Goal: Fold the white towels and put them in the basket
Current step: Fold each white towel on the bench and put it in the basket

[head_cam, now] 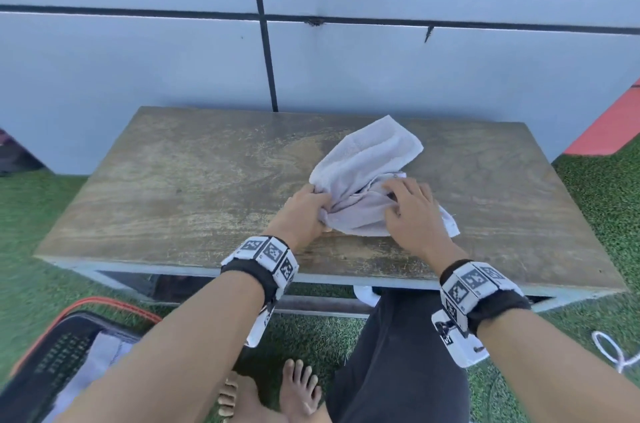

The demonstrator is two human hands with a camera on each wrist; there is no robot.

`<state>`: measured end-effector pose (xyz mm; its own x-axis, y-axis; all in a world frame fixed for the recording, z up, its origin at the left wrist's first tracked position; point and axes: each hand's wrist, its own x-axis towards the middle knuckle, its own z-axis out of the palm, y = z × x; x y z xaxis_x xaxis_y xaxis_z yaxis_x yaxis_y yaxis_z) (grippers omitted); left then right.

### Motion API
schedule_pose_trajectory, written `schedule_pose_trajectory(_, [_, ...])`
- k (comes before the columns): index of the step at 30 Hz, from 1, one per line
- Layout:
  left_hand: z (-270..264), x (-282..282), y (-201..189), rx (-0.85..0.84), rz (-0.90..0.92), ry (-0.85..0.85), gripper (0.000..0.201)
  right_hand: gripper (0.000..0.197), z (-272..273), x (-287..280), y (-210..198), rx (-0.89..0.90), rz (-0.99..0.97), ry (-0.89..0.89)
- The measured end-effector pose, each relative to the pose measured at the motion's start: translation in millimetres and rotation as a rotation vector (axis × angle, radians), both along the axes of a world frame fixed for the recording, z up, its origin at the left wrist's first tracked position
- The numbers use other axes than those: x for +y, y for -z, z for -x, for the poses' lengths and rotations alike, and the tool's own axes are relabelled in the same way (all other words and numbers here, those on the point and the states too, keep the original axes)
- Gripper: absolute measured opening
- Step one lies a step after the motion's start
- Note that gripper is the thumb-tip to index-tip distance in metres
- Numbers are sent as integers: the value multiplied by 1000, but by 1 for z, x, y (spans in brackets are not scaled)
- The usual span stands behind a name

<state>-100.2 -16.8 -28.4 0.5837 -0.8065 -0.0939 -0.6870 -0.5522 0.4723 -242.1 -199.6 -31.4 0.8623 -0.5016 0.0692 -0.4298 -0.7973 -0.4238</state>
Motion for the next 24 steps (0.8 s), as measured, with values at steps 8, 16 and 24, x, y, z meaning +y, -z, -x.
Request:
schedule_pose_trajectory(8, [-29,47,-18,-196,-166,-234,43,47,-33,10,-3,186,-104,33])
schedule_pose_trajectory(16, [10,26,-11,-67,67,-152,74,5,-64,38,-16,-122,-175,-104])
schedule_pose_trajectory(24, [-32,56,-14,-234,-120,-302,54,15,-66,43,-56,-366,-446,-129])
